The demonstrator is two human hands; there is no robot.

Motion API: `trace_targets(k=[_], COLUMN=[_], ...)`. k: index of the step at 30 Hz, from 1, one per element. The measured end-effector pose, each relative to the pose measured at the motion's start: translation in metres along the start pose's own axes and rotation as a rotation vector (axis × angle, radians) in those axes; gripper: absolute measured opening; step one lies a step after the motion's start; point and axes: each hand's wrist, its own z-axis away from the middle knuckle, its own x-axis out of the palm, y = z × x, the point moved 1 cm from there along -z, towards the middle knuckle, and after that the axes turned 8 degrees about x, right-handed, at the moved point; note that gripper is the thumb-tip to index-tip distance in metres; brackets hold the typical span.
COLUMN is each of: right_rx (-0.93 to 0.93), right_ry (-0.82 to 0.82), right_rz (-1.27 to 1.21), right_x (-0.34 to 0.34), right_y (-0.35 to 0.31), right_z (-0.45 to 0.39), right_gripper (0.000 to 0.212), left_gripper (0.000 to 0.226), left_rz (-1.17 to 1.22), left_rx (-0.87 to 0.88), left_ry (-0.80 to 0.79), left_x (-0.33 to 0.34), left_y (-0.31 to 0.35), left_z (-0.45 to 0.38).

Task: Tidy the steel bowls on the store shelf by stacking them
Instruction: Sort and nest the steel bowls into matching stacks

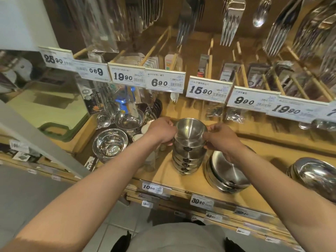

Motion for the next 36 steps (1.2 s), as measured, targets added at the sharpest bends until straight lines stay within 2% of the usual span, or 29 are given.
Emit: trace_targets(k=[5, 13, 24, 36], right_rx=[-0.038, -0.008, 0.014, -0.022], right_ry=[0.078, 0.092, 0.123, 0.154], right_rz=[0.070, 0.157, 0.209, 0.242], right_x=[0.004, 0.006, 0.007, 0.006], right_y=[0.005, 0.016, 0.023, 0.020], right_z=[0.000, 0.012, 0.011, 0.004], right_gripper=[0.013, 0.019, 0.019, 0.015], left_gripper=[0.010, 0.010, 0.011, 0.011], left_rz=[-0.055, -0.212, -0.228, -0.124], left_rx=[0.028, 0.134, 0.169, 0.112], left_ry=[0.001, 0.027, 0.012, -0.025], left_x=[0.003, 0.007, 0.012, 0.011], left_y=[-0.005, -0.013, -0.018, -0.016], left_z=[-0.001, -0.005, -0.014, -0.010])
